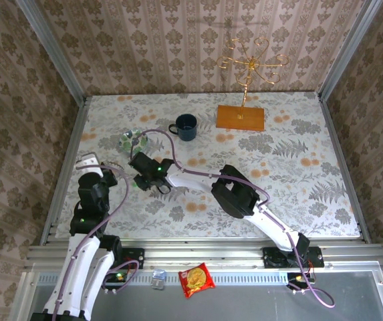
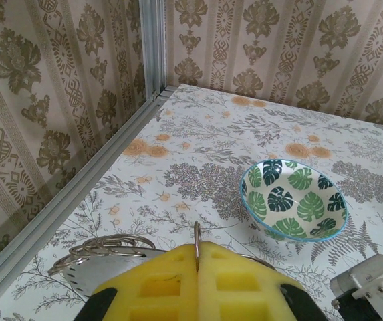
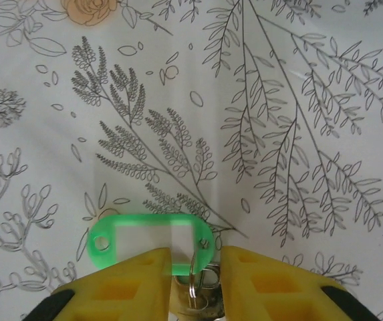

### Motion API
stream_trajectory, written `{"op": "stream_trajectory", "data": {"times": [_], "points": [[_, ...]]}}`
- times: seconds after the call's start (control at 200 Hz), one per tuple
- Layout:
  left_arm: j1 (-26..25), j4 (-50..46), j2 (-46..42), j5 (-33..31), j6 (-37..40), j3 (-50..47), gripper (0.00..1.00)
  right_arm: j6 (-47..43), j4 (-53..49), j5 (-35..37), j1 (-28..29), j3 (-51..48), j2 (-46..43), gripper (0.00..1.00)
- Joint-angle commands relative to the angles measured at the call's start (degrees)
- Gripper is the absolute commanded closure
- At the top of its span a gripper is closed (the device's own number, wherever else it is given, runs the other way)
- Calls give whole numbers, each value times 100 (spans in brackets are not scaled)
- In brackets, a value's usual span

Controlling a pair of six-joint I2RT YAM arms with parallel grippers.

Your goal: Put the keys on the keyring

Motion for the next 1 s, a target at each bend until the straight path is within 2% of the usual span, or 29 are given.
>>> {"op": "stream_trajectory", "data": {"times": [0.0, 0.335, 0.6, 0.66, 0.745, 0.8, 0.87, 0.995], "points": [[32, 112, -145, 43, -21, -36, 100, -110, -271, 305, -10, 294, 153, 75], [33, 129, -158, 133, -23, -65, 100, -161, -424, 394, -20, 582, 347, 79], [36, 147, -160, 160, -32, -75, 100, -113, -499, 263, -14, 602, 347, 78], [33, 149, -161, 164, -33, -77, 100, -108, -520, 259, -12, 597, 342, 80], [32, 150, -163, 177, -23, -74, 100, -115, -543, 234, -12, 593, 312, 92], [34, 141, -172, 194, -8, -65, 100, -115, -556, 223, -10, 595, 278, 97], [33, 121, -200, 260, 45, -39, 100, -133, -595, 223, -12, 585, 189, 100], [32, 72, -255, 634, 284, 42, 100, -222, -444, 223, -4, 161, -308, 100]]}}
